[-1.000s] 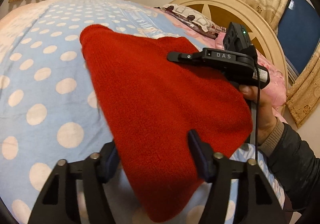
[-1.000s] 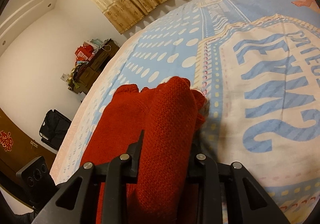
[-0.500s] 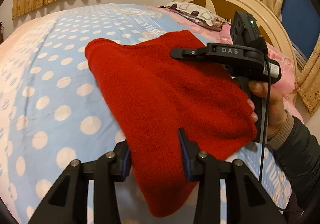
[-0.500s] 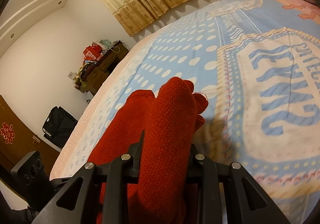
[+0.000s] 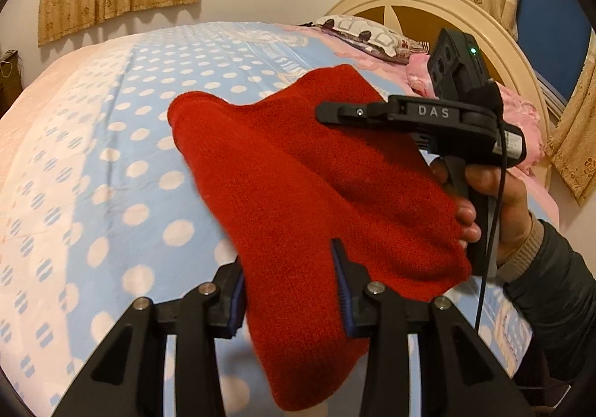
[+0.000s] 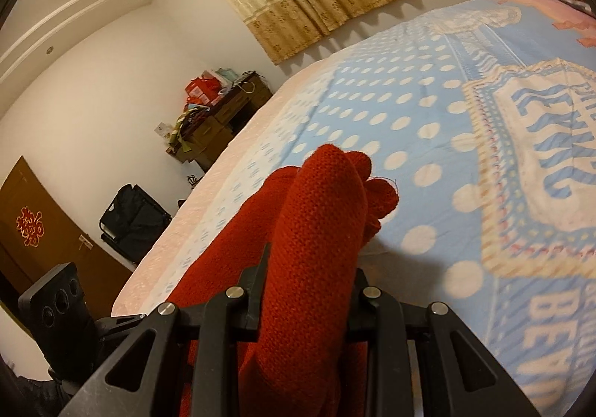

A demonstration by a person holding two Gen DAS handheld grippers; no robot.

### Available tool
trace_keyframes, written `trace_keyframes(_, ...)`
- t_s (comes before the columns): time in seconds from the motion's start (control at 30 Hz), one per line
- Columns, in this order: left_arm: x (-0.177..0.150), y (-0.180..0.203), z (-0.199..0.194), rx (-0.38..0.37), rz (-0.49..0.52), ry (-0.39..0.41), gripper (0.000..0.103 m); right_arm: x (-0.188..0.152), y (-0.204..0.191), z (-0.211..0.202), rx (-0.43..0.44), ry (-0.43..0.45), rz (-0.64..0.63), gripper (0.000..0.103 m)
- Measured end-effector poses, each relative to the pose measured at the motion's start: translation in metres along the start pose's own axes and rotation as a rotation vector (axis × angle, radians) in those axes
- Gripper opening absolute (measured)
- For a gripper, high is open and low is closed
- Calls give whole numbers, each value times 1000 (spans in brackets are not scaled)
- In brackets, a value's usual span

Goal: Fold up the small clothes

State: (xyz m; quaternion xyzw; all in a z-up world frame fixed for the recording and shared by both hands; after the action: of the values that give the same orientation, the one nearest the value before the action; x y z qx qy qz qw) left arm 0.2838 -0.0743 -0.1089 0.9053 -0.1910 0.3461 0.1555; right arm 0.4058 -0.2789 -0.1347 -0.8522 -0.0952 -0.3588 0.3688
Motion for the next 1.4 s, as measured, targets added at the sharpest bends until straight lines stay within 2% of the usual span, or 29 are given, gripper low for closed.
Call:
trace_keyframes(0.17,-10,-3,-16,2,-12,17,40,-15,-25,-2,37,8,-17,27)
trace_keyframes(0.67,-46,-23,-62,45,-74,63,40,-57,-98,17,101,-47,-67,27)
trace_keyframes(1.17,-78,-43,-101,126,-140,127,40,-71,-162,49,156,-92,-132,27)
trace_keyframes(1.4,-87,-57,-110,173,-182,147,40,-69,-191,82,187,-144,-163,27)
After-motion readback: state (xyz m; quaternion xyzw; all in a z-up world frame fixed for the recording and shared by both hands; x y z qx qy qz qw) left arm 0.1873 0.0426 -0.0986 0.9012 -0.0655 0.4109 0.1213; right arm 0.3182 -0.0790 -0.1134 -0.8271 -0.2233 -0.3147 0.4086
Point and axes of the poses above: each gripper's, at about its wrist camera, not at the fingertips, and z roughly the way its jaws point, y to its right, x to its top, the point moved 2 cm from there along z, roughly the way its jaws point, and after that the axes turned 5 degrees about z, right-handed, at the moved point
